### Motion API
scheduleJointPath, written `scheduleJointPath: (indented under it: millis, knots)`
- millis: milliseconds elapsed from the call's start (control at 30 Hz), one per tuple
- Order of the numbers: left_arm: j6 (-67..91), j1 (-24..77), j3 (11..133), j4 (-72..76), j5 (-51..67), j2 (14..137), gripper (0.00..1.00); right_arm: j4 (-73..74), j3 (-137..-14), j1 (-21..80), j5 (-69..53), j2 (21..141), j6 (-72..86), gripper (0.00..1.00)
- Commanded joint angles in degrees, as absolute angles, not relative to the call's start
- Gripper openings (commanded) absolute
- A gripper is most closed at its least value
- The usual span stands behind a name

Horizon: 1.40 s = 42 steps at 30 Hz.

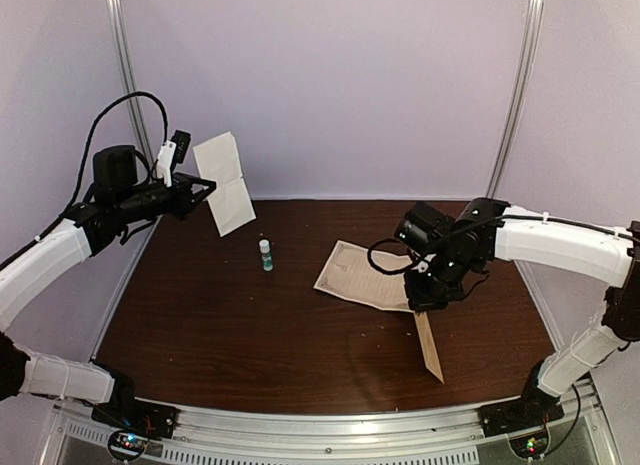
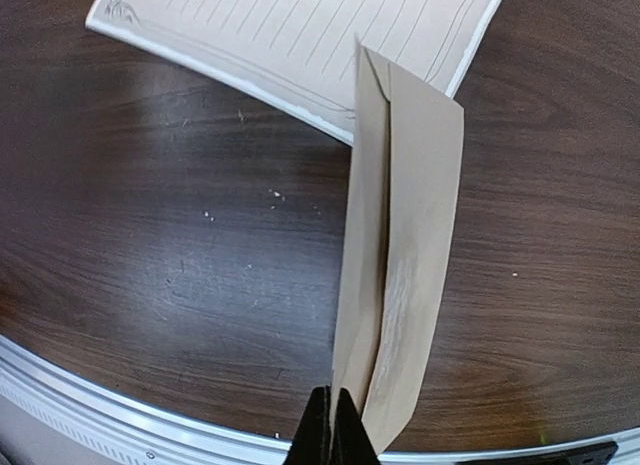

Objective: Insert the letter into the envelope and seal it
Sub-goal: Place the envelope at the center of the board.

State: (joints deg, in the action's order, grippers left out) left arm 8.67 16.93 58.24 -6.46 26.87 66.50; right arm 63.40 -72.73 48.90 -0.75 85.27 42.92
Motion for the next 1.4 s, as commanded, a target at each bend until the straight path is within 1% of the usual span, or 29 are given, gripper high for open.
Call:
scheduleJointPath:
  millis: [0, 367, 433, 467, 633, 667, 700, 900, 1033, 1133, 1267, 1367]
  knots:
    - [9.4, 16.9, 57.5, -3.0, 27.8, 65.5, 0.0, 50.1, -68.3, 51.6, -5.6, 86.1, 51.6, 0.0]
    - [9.1, 16.9, 57.4, -3.0, 27.0, 64.2, 0.0, 38.5, -69.0, 56.0, -2.8, 94.3, 58.2, 0.01]
    - [9.1, 16.9, 57.4, -3.0, 27.2, 64.4, 0.0, 37.2, -69.1, 56.3, -3.0, 96.0, 58.0, 0.05]
    - [9.2, 16.9, 57.5, -3.0, 27.4, 64.5, 0.0, 36.8, -69.3, 56.5, -3.1, 96.7, 57.8, 0.1]
    - [9.4, 16.9, 57.4, -2.7, 28.1, 64.9, 0.0, 34.2, -71.6, 58.1, -3.9, 98.0, 56.2, 0.48]
    - [9.4, 16.9, 57.4, -2.8, 28.0, 65.0, 0.0, 33.8, -71.9, 58.4, -3.7, 97.5, 55.7, 0.53]
    - [9.4, 16.9, 57.3, -2.8, 28.0, 65.0, 0.0, 33.6, -72.0, 58.6, -3.6, 97.0, 55.4, 0.56]
    - [9.3, 17.0, 56.8, -2.0, 28.1, 65.2, 0.0, 37.9, -70.9, 58.1, 2.3, 92.5, 52.5, 0.68]
    - [9.4, 17.0, 56.8, -1.7, 29.7, 65.1, 0.0, 37.4, -65.3, 55.2, 2.7, 88.7, 50.8, 0.72]
    - [10.5, 17.1, 55.9, -0.5, 31.2, 64.3, 0.0, 34.2, -59.9, 52.8, 2.1, 84.5, 49.8, 0.77]
    - [14.5, 18.2, 52.5, 5.6, 36.4, 63.8, 0.0, 28.7, -52.0, 49.4, -1.0, 79.0, 49.3, 0.78]
    - [16.7, 21.4, 51.0, 5.6, 35.3, 63.4, 0.0, 25.3, -45.9, 46.7, -3.2, 76.1, 48.7, 0.79]
